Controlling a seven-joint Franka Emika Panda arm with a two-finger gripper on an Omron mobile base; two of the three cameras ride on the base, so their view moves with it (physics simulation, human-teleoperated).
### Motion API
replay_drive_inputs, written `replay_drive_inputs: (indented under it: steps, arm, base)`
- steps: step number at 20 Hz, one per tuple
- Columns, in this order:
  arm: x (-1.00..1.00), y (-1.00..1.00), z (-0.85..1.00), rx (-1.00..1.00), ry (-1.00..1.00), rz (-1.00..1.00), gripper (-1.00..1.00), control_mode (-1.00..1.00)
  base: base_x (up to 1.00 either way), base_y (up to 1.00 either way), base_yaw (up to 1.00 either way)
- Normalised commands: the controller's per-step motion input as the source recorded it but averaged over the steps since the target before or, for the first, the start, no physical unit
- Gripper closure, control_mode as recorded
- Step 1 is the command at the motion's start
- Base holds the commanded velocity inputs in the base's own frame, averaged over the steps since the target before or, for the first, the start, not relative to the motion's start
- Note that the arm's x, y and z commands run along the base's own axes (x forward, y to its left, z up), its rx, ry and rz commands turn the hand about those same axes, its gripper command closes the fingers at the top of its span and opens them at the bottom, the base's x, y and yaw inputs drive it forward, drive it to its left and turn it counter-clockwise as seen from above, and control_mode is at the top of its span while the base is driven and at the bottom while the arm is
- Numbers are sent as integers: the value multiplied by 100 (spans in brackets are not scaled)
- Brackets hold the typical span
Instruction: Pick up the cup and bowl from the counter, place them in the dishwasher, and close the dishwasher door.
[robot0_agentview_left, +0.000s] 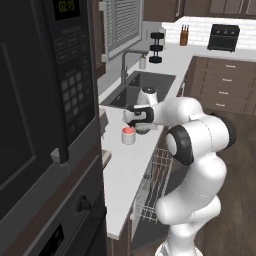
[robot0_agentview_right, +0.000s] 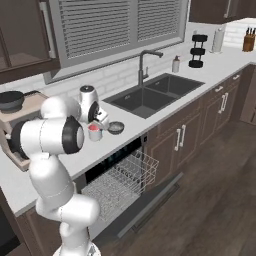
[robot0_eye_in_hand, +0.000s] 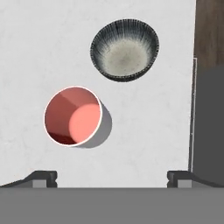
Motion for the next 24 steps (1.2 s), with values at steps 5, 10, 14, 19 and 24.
replay_drive_inputs:
  steps: [5, 10, 14, 19, 24]
  arm:
    - [42, 0, -38, 0, 5, 0, -100, -100]
    - [45, 0, -24, 0, 2, 0, -100, -100]
    - [30, 3, -12, 0, 4, 0, -100, -100]
    - [29, 14, -25, 0, 3, 0, -100, -100]
    - [1, 4, -27, 0, 7, 0, -100, -100]
  base:
    - [0, 0, 0]
    - [0, 0, 0]
    - [0, 0, 0]
    - [0, 0, 0]
    - [0, 0, 0]
